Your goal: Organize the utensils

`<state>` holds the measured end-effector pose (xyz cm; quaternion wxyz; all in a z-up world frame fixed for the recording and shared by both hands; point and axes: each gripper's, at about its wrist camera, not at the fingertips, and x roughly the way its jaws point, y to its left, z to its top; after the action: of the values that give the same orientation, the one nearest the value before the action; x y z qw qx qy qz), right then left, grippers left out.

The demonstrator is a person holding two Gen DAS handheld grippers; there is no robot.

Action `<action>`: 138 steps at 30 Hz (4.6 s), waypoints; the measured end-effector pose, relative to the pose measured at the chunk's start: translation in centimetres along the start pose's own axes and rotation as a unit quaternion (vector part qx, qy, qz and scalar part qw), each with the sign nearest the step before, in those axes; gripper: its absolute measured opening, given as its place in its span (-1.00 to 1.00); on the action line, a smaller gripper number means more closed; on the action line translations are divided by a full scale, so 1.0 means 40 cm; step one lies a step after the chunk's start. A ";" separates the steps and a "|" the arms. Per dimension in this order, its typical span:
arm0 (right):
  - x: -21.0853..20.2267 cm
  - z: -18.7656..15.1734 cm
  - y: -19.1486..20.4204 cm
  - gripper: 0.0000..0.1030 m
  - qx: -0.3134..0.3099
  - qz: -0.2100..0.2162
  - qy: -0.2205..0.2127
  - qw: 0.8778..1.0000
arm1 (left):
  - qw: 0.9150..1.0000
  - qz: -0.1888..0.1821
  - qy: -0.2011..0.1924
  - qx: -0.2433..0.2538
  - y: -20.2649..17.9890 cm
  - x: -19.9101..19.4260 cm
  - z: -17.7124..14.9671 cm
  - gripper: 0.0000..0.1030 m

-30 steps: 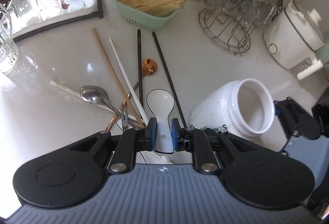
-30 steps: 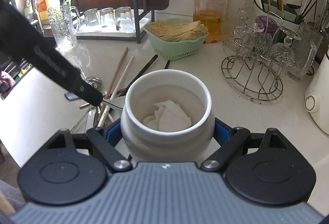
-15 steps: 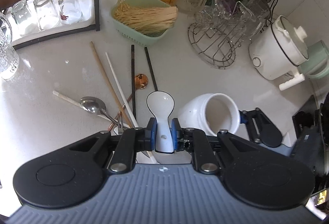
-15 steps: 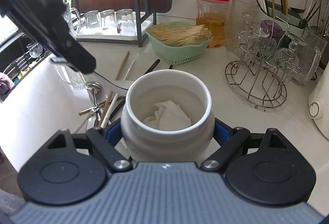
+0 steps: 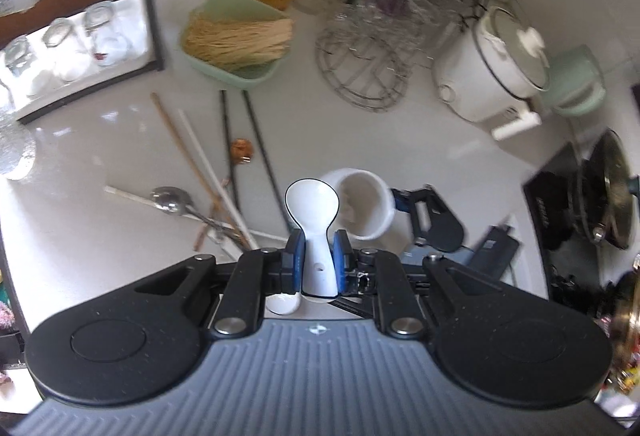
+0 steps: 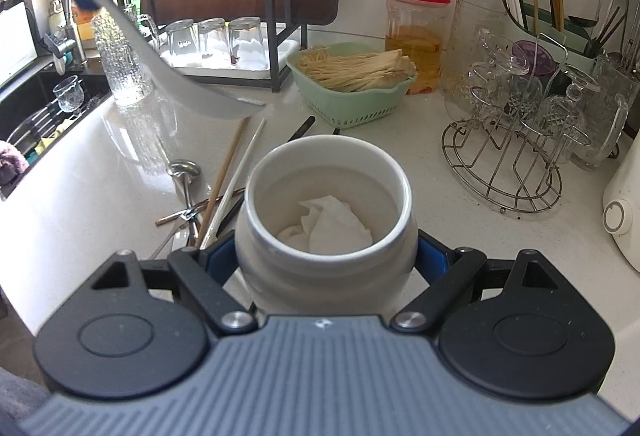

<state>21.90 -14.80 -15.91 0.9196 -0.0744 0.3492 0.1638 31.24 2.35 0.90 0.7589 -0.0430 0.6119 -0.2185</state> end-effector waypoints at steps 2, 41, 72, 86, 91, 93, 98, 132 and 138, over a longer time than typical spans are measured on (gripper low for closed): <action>0.000 -0.001 0.000 0.76 -0.001 0.000 -0.001 1.000 | 1.000 -0.012 0.012 0.003 -0.019 0.002 0.012 -0.66; -0.011 -0.021 0.011 0.76 -0.010 0.012 -0.020 1.000 | 0.991 0.041 0.124 0.037 -0.120 0.363 0.106 -0.65; -0.003 -0.005 0.016 0.76 -0.004 0.007 0.004 1.000 | 0.993 0.024 -0.115 0.007 0.029 0.097 -0.020 -0.15; 0.002 0.003 0.018 0.76 0.011 -0.007 0.015 1.000 | 0.985 0.052 -0.160 -0.037 0.149 0.103 -0.150 -0.15; 0.005 0.007 0.022 0.76 0.020 -0.016 0.018 1.000 | 0.984 0.057 -0.161 -0.048 0.189 0.122 -0.181 -0.15; 0.006 0.008 0.023 0.76 0.021 -0.018 0.018 0.999 | 0.984 0.061 -0.163 -0.045 0.201 0.127 -0.188 -0.15; 0.008 0.008 0.027 0.76 0.028 -0.027 0.016 0.999 | 0.983 0.060 -0.164 -0.058 0.237 0.153 -0.201 -0.15; 0.003 0.013 -0.022 0.76 0.027 -0.029 0.038 0.999 | 0.944 0.047 -0.175 -0.275 0.429 0.372 -0.155 -0.19; 0.003 0.011 -0.023 0.76 0.025 -0.028 0.036 0.999 | 0.940 0.078 -0.178 -0.280 0.403 0.382 -0.138 -0.17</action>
<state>22.58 -15.53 -15.65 0.9122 -0.0667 0.3841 0.1266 32.91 12.13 -19.74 0.8272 -0.2442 0.5050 0.0334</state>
